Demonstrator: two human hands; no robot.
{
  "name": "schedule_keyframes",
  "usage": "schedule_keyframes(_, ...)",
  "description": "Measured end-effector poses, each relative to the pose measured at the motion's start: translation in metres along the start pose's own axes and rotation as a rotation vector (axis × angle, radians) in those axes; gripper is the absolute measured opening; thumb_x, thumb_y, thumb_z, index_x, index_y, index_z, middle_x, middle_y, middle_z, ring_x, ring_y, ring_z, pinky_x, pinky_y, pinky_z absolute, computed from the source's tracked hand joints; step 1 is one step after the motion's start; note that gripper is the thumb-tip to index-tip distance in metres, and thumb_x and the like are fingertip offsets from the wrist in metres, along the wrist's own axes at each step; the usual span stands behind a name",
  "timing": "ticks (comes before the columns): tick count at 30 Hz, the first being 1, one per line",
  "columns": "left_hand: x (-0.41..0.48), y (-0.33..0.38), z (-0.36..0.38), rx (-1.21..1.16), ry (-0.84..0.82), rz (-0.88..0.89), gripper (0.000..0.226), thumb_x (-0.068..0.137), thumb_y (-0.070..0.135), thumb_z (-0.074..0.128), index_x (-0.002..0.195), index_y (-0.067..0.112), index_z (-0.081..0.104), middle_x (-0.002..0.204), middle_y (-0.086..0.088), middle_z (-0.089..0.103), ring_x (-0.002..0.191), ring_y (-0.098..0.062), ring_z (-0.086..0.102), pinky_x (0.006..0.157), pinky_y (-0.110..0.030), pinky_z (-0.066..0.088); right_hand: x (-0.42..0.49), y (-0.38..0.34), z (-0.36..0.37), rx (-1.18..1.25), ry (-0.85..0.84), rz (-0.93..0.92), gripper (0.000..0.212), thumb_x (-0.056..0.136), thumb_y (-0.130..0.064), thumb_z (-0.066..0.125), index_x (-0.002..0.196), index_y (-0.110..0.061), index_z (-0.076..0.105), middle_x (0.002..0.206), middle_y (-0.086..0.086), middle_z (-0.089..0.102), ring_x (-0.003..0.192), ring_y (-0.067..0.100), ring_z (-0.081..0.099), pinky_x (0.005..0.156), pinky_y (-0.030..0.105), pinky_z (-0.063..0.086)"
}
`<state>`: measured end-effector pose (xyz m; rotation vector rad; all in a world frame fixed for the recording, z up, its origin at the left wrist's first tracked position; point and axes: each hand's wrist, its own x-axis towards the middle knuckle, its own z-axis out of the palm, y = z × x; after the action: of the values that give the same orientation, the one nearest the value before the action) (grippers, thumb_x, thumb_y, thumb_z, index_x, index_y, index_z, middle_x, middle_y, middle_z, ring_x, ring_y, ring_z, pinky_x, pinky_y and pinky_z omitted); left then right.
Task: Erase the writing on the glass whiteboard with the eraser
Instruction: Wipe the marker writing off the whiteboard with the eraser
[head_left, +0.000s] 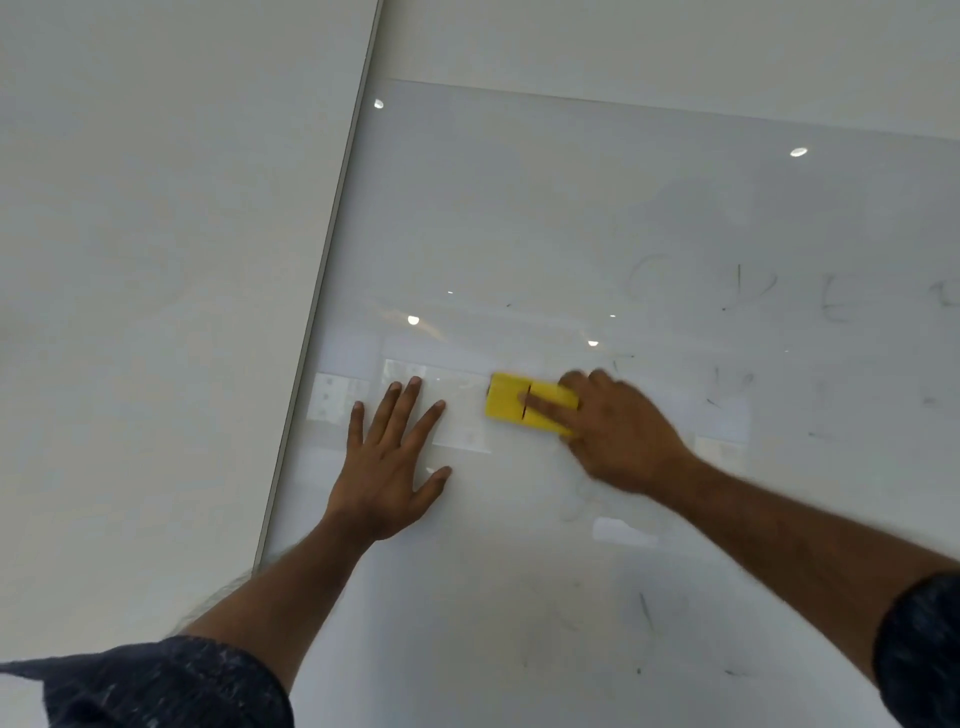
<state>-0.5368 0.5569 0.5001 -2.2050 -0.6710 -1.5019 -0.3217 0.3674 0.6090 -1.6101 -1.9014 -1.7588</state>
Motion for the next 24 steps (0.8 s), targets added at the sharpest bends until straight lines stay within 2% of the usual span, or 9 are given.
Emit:
schedule_keyframes(4,-0.003,-0.007,0.009,0.023,0.015,0.016,0.073,0.095,0.060,0.034,0.159,0.028,0.017,0.170,-0.004,-0.002,0.156,-0.022,-0.006,0.122,-0.061,0.004,0.039,0.050,-0.018,0.041,0.115,0.369,0.068,0.083,-0.028,0.062,0.145,-0.034,0.035,0.117,0.016,0.047,0.096,0.037,0.047,0.067,0.043,0.046)
schedule_keyframes(6,-0.004,-0.009,0.014,0.027,0.028,0.022,0.073,0.096,0.060,0.034,0.159,0.028,0.016,0.170,-0.004,-0.002,0.156,-0.022,-0.006,0.122,-0.061,0.004,0.045,0.050,-0.019,0.051,0.141,0.455,0.069,0.083,-0.029,0.062,0.146,-0.032,0.034,0.117,0.016,0.046,0.098,0.037,0.046,0.067,0.043,0.046)
schedule_keyframes(8,-0.004,-0.011,0.016,0.023,0.042,0.024,0.073,0.096,0.060,0.035,0.159,0.027,0.018,0.170,-0.004,0.000,0.156,-0.022,-0.004,0.122,-0.061,0.004,0.040,0.030,-0.013,0.055,0.115,0.367,0.069,0.083,-0.029,0.062,0.146,-0.031,0.033,0.120,0.017,0.046,0.100,0.037,0.046,0.069,0.042,0.046)
schedule_keyframes(11,-0.003,-0.009,0.018,0.011,0.053,0.026,0.072,0.096,0.059,0.036,0.158,0.026,0.021,0.169,-0.004,0.003,0.156,-0.023,-0.001,0.122,-0.059,0.004,0.017,-0.004,0.003,0.073,-0.012,0.085,0.068,0.084,-0.032,0.061,0.147,-0.033,0.032,0.125,0.013,0.047,0.101,0.033,0.048,0.074,0.041,0.047)
schedule_keyframes(13,-0.008,-0.006,0.019,0.002,0.048,0.036,0.072,0.096,0.059,0.036,0.158,0.026,0.021,0.169,-0.005,0.004,0.156,-0.023,0.000,0.123,-0.058,0.003,0.012,-0.003,0.004,0.053,-0.055,-0.012,0.068,0.085,-0.032,0.062,0.146,-0.035,0.033,0.126,0.011,0.048,0.100,0.031,0.049,0.074,0.039,0.044)
schedule_keyframes(15,-0.011,-0.009,0.021,0.005,0.042,0.044,0.072,0.097,0.060,0.034,0.159,0.027,0.018,0.170,-0.004,0.002,0.156,-0.024,0.000,0.123,-0.058,0.002,0.023,0.012,-0.002,0.015,-0.033,0.007,0.067,0.084,-0.030,0.062,0.146,-0.036,0.034,0.127,0.013,0.048,0.101,0.033,0.050,0.073,0.039,0.044)
schedule_keyframes(20,-0.006,-0.015,0.021,0.012,0.055,0.043,0.072,0.098,0.062,0.032,0.159,0.029,0.015,0.170,-0.002,0.002,0.156,-0.024,0.001,0.123,-0.055,-0.001,0.064,0.056,-0.027,0.048,0.114,0.423,0.067,0.085,-0.031,0.061,0.146,-0.035,0.033,0.121,0.013,0.044,0.103,0.034,0.046,0.073,0.043,0.047)
schedule_keyframes(22,-0.005,-0.014,0.022,0.006,0.068,0.047,0.072,0.097,0.062,0.033,0.159,0.029,0.017,0.170,-0.002,0.003,0.156,-0.024,0.002,0.123,-0.055,0.000,0.064,0.042,-0.024,0.047,0.080,0.368,0.068,0.085,-0.032,0.060,0.146,-0.036,0.031,0.125,0.013,0.043,0.104,0.033,0.046,0.074,0.041,0.046)
schedule_keyframes(24,-0.005,-0.014,0.024,-0.003,0.078,0.045,0.072,0.097,0.062,0.034,0.159,0.029,0.018,0.170,-0.002,0.004,0.156,-0.024,0.003,0.123,-0.056,0.001,0.052,0.015,-0.013,0.043,0.009,0.181,0.069,0.084,-0.033,0.060,0.146,-0.036,0.031,0.127,0.012,0.044,0.103,0.032,0.047,0.073,0.040,0.046)
